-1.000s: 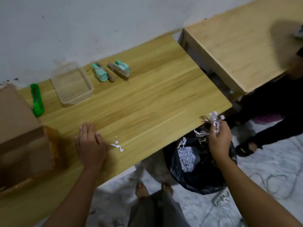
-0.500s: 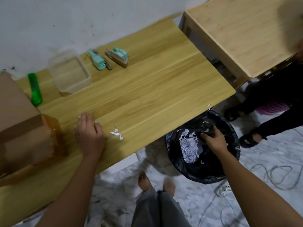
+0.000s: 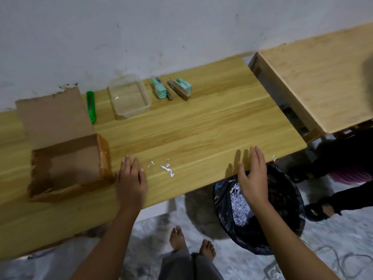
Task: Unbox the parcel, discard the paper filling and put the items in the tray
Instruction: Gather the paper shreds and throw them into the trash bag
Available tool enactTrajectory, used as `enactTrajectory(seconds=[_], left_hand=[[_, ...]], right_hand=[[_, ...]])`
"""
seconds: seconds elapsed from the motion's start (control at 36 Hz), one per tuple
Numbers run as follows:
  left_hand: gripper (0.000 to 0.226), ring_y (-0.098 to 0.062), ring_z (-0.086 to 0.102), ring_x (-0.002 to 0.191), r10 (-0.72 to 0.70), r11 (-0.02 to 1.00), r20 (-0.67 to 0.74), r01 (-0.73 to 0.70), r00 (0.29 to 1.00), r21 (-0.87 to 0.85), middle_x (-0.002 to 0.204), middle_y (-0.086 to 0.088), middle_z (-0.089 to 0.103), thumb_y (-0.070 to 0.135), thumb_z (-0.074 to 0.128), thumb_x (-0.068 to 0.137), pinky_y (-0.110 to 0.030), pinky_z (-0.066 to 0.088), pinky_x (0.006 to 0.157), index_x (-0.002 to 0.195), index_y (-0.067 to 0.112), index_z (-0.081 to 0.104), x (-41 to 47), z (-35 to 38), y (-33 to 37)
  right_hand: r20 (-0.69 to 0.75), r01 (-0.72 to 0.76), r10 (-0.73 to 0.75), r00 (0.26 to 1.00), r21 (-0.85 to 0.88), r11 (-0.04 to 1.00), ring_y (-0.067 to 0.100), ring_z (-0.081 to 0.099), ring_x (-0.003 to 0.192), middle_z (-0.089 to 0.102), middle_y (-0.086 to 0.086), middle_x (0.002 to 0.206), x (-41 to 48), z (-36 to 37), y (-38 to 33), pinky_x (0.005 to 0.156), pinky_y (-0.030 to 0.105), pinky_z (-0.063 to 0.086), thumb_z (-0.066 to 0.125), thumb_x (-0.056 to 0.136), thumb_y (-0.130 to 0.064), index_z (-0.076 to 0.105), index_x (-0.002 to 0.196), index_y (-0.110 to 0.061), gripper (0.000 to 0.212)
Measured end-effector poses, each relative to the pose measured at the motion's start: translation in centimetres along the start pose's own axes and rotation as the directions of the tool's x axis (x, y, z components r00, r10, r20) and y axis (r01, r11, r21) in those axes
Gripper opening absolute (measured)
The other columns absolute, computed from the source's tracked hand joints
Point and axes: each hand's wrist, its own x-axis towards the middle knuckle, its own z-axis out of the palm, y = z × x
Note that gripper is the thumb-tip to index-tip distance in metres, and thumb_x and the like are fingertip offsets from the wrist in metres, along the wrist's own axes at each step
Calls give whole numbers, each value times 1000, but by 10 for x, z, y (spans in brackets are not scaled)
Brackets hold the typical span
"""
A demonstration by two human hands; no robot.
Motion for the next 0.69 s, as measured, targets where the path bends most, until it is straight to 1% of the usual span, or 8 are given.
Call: enactTrajectory(seconds=[0.14,0.19,0.28,0.42,0.47,0.53,0.58,0.69], left_hand=[[47,-31,43,130,30,1000,-29,-30,999,4,139,-18,47,27,33,90,-45,42,97,127,9,55,-12,-1,-8],[45,-31,40,133,15,1000,-39,-16,999,-23,141,-18,45,25,36,90,-45,39,101,128,8,54,-15,-2,-9],[44,-29,32,137,-23,996,-43,20,999,-88,146,-16,39,19,39,90,-44,32,109,131,8,51,-18,-4,-10],[48,-19,22,142,-63,991,-22,60,998,-117,152,-8,30,24,32,92,-34,18,114,136,11,44,-20,-6,-10],[49,-15,17,143,-68,990,-2,67,998,-125,153,-4,25,27,28,93,-32,15,115,139,14,40,-20,-8,-9],[50,-13,15,143,-66,989,14,67,998,-133,154,-3,24,29,26,94,-34,17,116,140,15,38,-20,-9,-8],[50,-14,17,143,-67,988,17,69,998,-141,153,-3,26,29,26,93,-37,21,115,139,14,40,-20,-11,-8],[48,-17,23,141,-78,987,9,79,997,-140,151,-6,32,25,30,93,-40,29,112,136,12,44,-19,-12,-8]], right_hand=[[127,49,-35,991,-107,993,21,6,145,14,5,157,-3,39,-21,119,42,15,42,95,-36,19,147,-17,60],[178,121,-93,980,-149,981,23,8,145,17,8,156,-7,54,-29,119,42,9,38,93,-44,21,146,-15,62],[265,267,-219,939,-161,950,22,7,145,15,8,157,-17,75,-45,119,40,6,23,85,-59,21,146,-16,74],[417,499,-419,807,-99,861,19,4,146,11,3,158,-26,111,-78,119,40,6,23,88,-58,17,147,-21,70],[453,556,-476,754,-53,830,18,3,146,11,2,158,-25,123,-93,118,37,4,27,92,-52,16,147,-24,62],[499,622,-532,684,-20,782,18,3,146,11,0,158,-21,132,-105,117,36,4,32,96,-43,16,147,-28,55],[543,698,-584,603,-5,716,21,8,146,17,1,157,-15,139,-111,117,40,10,34,98,-35,24,145,-27,49],[567,805,-681,463,53,591,28,33,138,43,8,145,-3,138,-104,112,41,22,36,95,-26,48,134,-18,41]])
